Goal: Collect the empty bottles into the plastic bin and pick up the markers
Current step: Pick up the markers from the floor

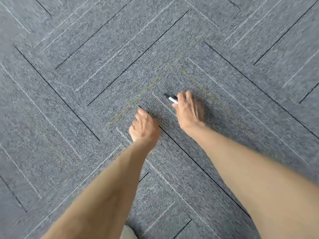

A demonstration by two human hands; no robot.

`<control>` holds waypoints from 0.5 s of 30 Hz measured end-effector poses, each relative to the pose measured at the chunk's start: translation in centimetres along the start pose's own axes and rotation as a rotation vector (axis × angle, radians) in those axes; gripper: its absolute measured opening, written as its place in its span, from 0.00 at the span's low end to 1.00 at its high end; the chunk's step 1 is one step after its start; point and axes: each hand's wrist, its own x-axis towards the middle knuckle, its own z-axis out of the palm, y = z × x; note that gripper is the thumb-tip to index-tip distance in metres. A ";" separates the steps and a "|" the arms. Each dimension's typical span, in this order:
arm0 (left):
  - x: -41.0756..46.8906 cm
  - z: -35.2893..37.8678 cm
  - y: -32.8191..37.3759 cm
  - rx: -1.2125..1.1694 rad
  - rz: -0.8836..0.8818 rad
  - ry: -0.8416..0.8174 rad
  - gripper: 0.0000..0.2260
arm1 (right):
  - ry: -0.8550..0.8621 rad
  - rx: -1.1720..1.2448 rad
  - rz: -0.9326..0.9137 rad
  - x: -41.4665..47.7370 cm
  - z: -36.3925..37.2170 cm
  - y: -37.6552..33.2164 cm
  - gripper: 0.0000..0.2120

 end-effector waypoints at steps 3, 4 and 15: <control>-1.6 0.0 -1.6 0.022 0.158 -0.028 0.10 | -0.057 -0.035 0.012 -2.8 -0.7 -0.1 0.14; -2.4 -0.2 -2.0 -0.011 0.172 -0.046 0.10 | -0.079 -0.010 0.035 -3.9 -1.4 0.1 0.14; -9.7 -6.7 -2.5 -0.536 -0.041 -0.206 0.10 | -0.303 0.263 0.313 -14.4 -12.1 0.9 0.13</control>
